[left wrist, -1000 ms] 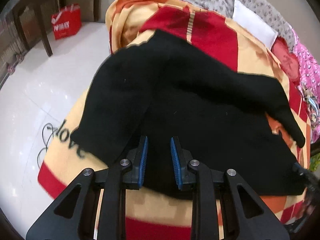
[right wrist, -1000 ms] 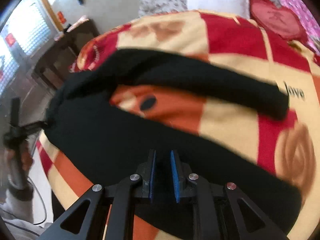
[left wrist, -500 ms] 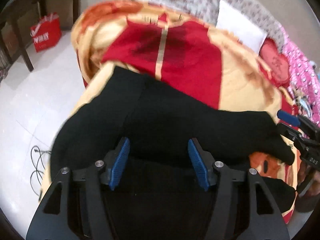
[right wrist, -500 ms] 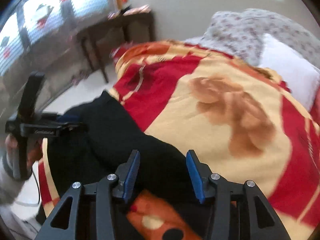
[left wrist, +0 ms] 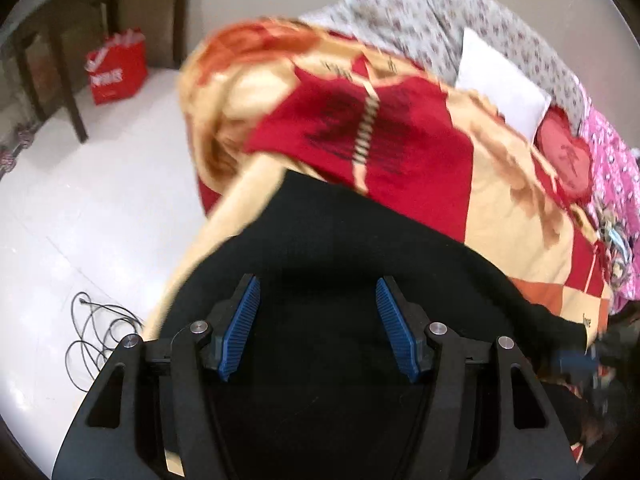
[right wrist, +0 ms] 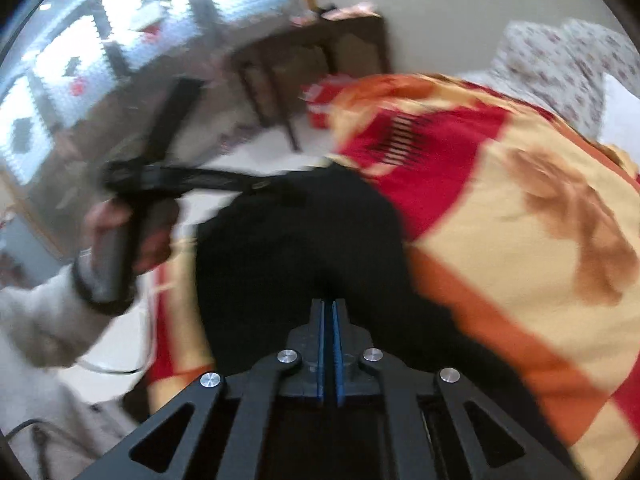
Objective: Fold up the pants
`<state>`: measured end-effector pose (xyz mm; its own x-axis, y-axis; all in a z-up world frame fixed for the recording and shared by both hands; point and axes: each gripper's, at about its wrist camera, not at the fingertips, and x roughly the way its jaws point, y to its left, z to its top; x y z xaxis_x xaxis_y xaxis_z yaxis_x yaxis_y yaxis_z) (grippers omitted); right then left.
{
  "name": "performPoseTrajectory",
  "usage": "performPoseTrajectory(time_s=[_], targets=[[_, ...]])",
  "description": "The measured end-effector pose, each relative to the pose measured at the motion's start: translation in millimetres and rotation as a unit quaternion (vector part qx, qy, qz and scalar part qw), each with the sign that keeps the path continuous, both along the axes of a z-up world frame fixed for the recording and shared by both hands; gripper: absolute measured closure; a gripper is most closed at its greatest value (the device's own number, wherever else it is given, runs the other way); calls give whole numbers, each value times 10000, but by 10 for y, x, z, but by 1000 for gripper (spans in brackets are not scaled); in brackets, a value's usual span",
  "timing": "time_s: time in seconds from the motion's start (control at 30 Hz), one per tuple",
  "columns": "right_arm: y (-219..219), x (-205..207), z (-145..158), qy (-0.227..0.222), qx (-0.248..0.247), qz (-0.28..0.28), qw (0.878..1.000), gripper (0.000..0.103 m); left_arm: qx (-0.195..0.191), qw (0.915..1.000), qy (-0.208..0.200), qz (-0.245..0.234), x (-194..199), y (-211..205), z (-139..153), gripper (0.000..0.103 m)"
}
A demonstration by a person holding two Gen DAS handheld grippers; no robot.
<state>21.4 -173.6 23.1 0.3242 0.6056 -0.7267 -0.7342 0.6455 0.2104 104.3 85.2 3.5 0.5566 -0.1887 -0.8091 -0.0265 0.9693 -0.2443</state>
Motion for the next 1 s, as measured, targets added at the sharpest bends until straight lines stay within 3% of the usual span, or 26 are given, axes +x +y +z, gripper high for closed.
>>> performPoseTrajectory(time_s=[0.07,0.13,0.17,0.33,0.4,0.43,0.47,0.73,0.8,0.83,0.9,1.0], targets=[[161,-356,-65,-50,-89,219,9997,100,-186,9997,-104,127,-177,168,66,42],[275,-541,-261,191,-102,331,9992,100,-397,9986,-228,282,-366,329,105,42],[322,-576,-348,204,-331,256,9989,100,-402,9983,-262,316,-419,356,118,42],[222,-158,-124,-192,-139,-755,9969,93,-312,9992,-98,244,-446,420,91,42],[229,34,-18,-424,-322,-841,9950,77,-454,9989,-18,128,-369,379,52,42],[246,173,4,-526,-477,-858,9938,58,-472,9988,21,116,-322,357,25,42],[252,277,8,-547,-572,-927,9925,53,-447,9989,75,127,-260,330,-2,42],[252,1264,-523,727,-789,-803,9910,53,-34,9990,449,-52,327,59,-298,40],[234,1367,-653,984,-562,-820,9902,73,155,9984,526,-149,476,-13,-383,38],[229,1343,-654,1011,-373,-820,9908,93,194,9980,587,-164,521,-25,-430,38],[281,1212,-562,756,-309,-730,9940,96,267,9984,465,-168,534,-29,-424,37],[385,819,-307,568,-71,-378,9976,97,-12,9990,434,-41,438,120,-329,37]])
